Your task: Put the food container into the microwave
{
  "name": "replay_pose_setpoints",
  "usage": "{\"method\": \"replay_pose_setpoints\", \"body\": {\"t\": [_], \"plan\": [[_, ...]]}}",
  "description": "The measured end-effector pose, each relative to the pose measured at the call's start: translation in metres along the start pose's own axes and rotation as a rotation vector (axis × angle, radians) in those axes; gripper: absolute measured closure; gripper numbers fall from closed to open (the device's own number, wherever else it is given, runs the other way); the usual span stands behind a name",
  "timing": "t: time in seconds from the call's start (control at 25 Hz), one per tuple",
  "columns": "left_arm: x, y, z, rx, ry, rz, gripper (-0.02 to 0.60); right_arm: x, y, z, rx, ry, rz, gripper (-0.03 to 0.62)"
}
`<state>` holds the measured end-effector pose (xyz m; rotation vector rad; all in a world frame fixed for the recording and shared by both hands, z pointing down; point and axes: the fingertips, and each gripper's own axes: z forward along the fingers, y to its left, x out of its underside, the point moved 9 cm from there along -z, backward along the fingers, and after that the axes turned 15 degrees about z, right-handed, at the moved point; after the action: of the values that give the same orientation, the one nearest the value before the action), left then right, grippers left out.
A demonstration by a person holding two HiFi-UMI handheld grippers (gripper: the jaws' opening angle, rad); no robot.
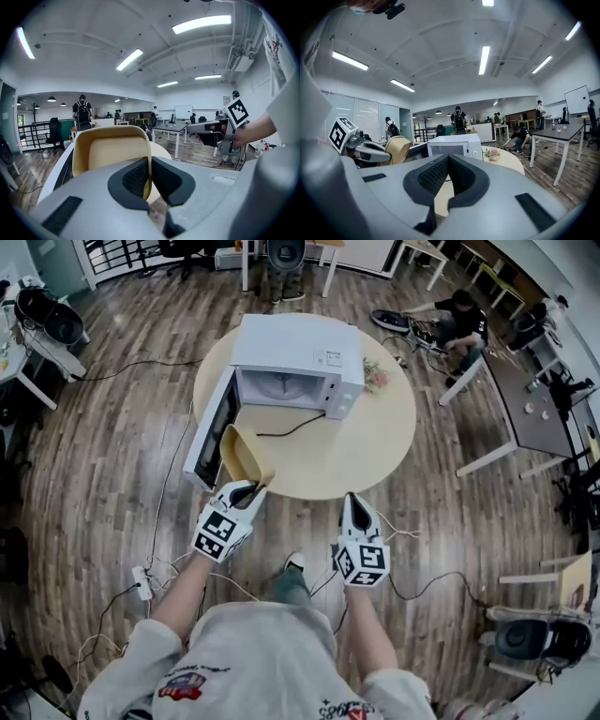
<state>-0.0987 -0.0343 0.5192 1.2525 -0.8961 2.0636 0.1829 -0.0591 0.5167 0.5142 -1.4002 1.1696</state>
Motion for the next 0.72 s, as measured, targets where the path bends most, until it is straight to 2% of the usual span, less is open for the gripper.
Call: {"method": "replay_pose_setpoints", "body": {"t": [0.12,0.4,0.72], "plan": [[-0.009,0.006,0.033,-0.022,0.019,-0.029,0.571,-0.019,-0.031,0.027,-0.022,0.027,0.004,0.592],[-0.031,0.028,0.088,-0.101,0.042,-0.04,0.571,-0.056,-0.08,0.083,-0.106,0.043,0.001,0.592],[-0.039,0.043,0.122,-0.126,0.055,-0.04,0.571,-0.071,-0.108,0.119,-0.134,0.053,0.005,0.593]]}}
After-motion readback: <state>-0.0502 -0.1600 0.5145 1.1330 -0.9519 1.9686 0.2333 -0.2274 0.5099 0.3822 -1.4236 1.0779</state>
